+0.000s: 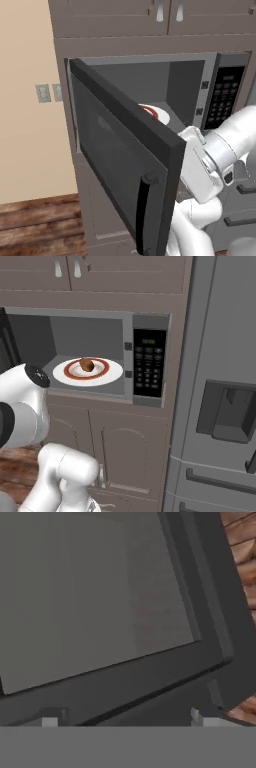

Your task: Retrieve the reheated potato from the microwave, then place the potato, cheese, and condiment on the cutting board.

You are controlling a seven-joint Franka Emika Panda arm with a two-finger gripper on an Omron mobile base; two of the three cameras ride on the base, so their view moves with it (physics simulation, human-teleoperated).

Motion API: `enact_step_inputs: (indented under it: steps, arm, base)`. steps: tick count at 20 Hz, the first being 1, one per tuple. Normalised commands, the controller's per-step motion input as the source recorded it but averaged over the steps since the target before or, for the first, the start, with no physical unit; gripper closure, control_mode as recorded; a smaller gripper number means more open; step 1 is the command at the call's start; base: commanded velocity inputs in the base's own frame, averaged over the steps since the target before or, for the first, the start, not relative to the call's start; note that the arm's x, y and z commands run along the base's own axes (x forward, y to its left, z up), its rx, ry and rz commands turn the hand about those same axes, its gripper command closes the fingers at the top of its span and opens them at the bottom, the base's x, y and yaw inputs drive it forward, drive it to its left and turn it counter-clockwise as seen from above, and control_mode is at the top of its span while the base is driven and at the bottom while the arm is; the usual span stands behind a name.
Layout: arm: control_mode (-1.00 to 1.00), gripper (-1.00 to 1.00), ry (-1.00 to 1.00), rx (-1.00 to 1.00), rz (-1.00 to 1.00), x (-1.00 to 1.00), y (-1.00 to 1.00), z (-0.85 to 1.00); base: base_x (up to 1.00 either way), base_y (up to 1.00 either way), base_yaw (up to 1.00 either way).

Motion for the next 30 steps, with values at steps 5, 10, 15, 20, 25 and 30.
enact_step_inputs:
  steps: [5, 10, 15, 20, 25, 30]
  arm:
    - [-1.00, -1.00, -0.19, 0.02, 0.07, 0.00, 0.60, -0.21]
    - [-1.00, -1.00, -0.17, 0.02, 0.05, 0.03, 0.55, -0.18]
    - [-1.00, -1.00, -0.14, 0.02, 0.02, 0.12, 0.39, -0.09]
    - [-1.00, -1.00, -0.13, 0.03, 0.01, 0.03, 0.31, -0.14]
    - [-1.00, -1.00, -0.12, 0.04, 0.00, 0.07, 0.30, -0.15]
    - [-1.00, -1.00, -0.09, 0.02, 0.00, 0.03, 0.07, -0.06]
  base:
    - [0.00, 0.00, 0.00]
    - [0.00, 0.00, 0.00]
    - [0.00, 0.00, 0.00]
    - [0.00, 0.00, 0.00]
    - [0.00, 0.00, 0.00]
    - [0.00, 0.00, 0.00]
